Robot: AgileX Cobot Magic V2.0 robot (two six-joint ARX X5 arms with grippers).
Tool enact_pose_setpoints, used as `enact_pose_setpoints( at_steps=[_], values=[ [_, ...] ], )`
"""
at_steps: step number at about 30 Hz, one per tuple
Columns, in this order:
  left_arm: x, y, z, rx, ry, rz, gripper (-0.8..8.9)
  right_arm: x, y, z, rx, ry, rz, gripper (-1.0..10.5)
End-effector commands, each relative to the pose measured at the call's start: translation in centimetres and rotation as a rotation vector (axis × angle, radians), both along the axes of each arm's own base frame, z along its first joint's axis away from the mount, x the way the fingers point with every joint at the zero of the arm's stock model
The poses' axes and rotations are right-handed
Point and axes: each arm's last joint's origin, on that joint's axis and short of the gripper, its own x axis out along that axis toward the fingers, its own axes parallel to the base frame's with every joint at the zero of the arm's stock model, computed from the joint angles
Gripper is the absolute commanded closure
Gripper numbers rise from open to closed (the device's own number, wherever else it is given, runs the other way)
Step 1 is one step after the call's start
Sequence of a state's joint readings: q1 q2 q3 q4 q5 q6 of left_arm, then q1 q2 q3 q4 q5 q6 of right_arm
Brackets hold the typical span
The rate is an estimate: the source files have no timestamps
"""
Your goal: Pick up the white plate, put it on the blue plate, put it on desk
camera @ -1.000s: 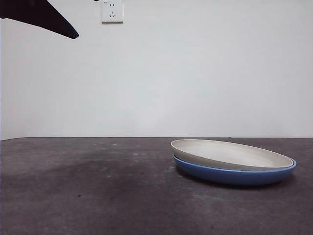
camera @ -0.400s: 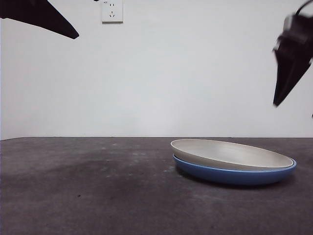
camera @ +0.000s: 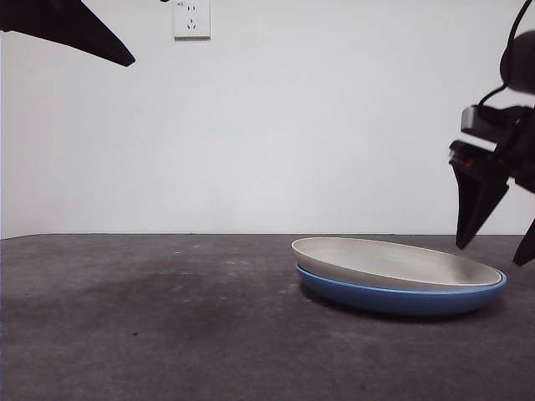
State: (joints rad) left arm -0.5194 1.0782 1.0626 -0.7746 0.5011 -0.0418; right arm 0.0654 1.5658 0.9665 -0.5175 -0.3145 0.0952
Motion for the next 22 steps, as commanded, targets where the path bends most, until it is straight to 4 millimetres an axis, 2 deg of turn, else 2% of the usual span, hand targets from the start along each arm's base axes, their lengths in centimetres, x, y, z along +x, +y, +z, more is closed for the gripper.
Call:
enact_pose_setpoints(
  at_steps=[1, 8, 12, 16, 22],
  values=[
    [0.1, -0.2, 0.3, -0.006, -0.019, -0.018, 4.72, 0.6, 0.2, -0.7, 0.006, 0.015, -0.002, 6.2],
    [0.1, -0.2, 0.3, -0.006, -0.018, -0.017, 4.72, 1.1, 0.2, -2.0, 0.004, 0.039, -0.001, 6.5],
    [0.1, -0.2, 0.3, -0.006, -0.018, -0.017, 4.72, 1.3, 0.2, -2.1, 0.007, 0.034, 0.0, 7.1],
    [0.1, -0.2, 0.3, -0.006, -0.018, -0.017, 4.72, 1.3, 0.2, -2.1, 0.006, 0.029, -0.001, 8.2],
    [0.1, -0.2, 0.3, -0.006, -0.017, -0.017, 4.72, 1.3, 0.2, -2.2, 0.0, 0.035, -0.005, 8.6]
  ],
)
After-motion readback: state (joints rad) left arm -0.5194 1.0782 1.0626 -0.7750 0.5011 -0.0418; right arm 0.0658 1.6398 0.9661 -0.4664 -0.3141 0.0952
